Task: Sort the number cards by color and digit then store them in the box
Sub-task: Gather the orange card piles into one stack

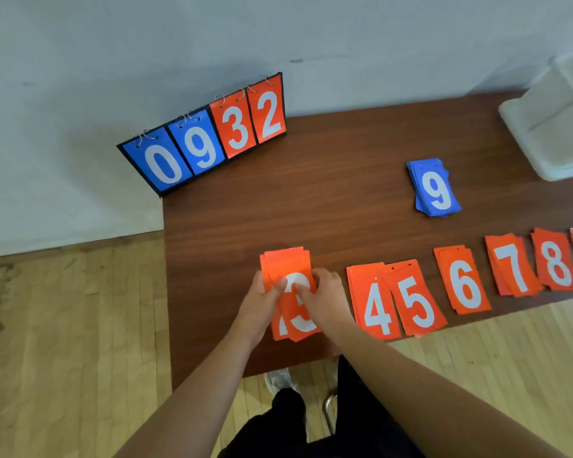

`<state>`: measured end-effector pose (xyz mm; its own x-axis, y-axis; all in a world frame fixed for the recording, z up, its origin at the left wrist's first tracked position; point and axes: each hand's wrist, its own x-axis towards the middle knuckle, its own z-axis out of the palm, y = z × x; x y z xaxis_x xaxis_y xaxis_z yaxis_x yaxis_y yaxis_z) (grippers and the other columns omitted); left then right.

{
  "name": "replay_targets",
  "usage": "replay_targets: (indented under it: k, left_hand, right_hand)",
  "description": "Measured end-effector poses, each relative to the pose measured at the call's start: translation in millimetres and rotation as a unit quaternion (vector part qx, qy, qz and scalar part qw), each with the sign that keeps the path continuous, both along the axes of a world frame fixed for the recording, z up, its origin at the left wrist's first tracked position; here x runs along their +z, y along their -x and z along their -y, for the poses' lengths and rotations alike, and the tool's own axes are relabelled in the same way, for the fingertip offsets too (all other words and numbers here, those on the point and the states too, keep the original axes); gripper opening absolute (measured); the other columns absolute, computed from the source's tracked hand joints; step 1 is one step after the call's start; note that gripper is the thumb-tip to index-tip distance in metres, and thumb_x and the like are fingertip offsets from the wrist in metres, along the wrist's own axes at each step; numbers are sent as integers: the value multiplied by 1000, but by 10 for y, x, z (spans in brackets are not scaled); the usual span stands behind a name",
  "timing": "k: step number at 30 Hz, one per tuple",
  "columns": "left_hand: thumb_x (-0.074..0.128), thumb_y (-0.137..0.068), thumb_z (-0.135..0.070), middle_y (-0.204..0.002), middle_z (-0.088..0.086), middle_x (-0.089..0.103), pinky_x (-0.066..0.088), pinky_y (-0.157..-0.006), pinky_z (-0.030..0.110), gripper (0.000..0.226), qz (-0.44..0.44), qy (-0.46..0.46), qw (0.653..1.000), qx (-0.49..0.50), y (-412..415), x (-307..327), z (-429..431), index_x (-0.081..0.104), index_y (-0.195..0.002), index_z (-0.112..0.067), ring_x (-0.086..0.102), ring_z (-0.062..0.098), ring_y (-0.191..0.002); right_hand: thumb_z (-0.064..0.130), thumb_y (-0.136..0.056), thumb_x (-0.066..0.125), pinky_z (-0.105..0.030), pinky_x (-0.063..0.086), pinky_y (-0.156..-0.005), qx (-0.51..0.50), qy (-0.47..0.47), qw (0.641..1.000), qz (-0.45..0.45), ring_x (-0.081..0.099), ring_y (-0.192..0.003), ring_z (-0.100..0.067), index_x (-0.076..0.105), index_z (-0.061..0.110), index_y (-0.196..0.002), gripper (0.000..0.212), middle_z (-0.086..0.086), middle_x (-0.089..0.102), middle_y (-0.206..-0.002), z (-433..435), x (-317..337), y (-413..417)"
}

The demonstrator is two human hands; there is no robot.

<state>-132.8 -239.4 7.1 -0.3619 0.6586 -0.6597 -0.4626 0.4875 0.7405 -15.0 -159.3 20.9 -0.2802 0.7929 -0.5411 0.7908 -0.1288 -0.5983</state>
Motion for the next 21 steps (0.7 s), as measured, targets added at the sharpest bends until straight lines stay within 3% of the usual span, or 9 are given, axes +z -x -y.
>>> replay_targets:
  k: [2,4,7,11,14,18,21]
  left_hand:
    - [75,-79,-35,-117,8,70,57,-89,46,48,-9,4,1000,-28,-72,-9,-70,55,-121,-24,70,23,-103]
    - [71,-89,-23,-118,8,69,56,-91,48,38,-36,26,999,-26,-120,-51,-137,53,-123,-22,69,25,-103]
    - [64,-94,-21,-119,4,67,55,-93,50,32,-51,59,997,-23,-139,-127,-180,52,-123,-28,67,24,-104]
    - [64,-96,-28,-119,-1,66,57,-91,51,34,-40,82,995,-43,-138,-128,-161,49,-126,-31,68,24,-104]
    - [63,-96,-26,-116,0,66,57,-91,51,23,-46,90,994,-28,-109,-165,-131,51,-114,-35,68,24,-102]
    - [63,-96,-30,-119,1,66,57,-89,52,31,-56,114,992,-10,-45,-204,-73,50,-124,-31,68,25,-102]
    - [63,-96,-30,-119,1,66,57,-90,52,33,-57,122,991,2,12,-220,-48,49,-126,-31,68,25,-103]
  right_hand:
    - [39,-91,60,-32,45,-95,-4,2,1000,-2,56,-111,-24,54,13,-129,46,-7,51,-123,-8,-31,-80]
    - [42,-93,54,-37,46,-98,-14,-18,1000,17,56,-113,-26,55,13,-128,45,-8,52,-124,-66,-75,-224]
    - [32,-98,47,-40,38,-104,3,-74,988,134,44,-121,-31,52,6,-128,40,-14,44,-132,-147,-141,-548]
    - [33,-97,43,-38,36,-105,91,-127,954,255,40,-123,-31,50,6,-127,42,-16,42,-134,-121,-277,-828]
    - [35,-94,43,-37,36,-104,137,-149,944,259,40,-122,-31,49,6,-129,46,-16,42,-133,-26,-350,-766]
    - [36,-91,56,-40,35,-106,179,-153,944,229,41,-123,-35,52,4,-126,47,-19,43,-134,79,-397,-584]
    - [41,-80,73,-44,40,-100,140,-183,942,243,46,-116,-37,53,11,-125,57,-18,45,-126,73,-371,-541]
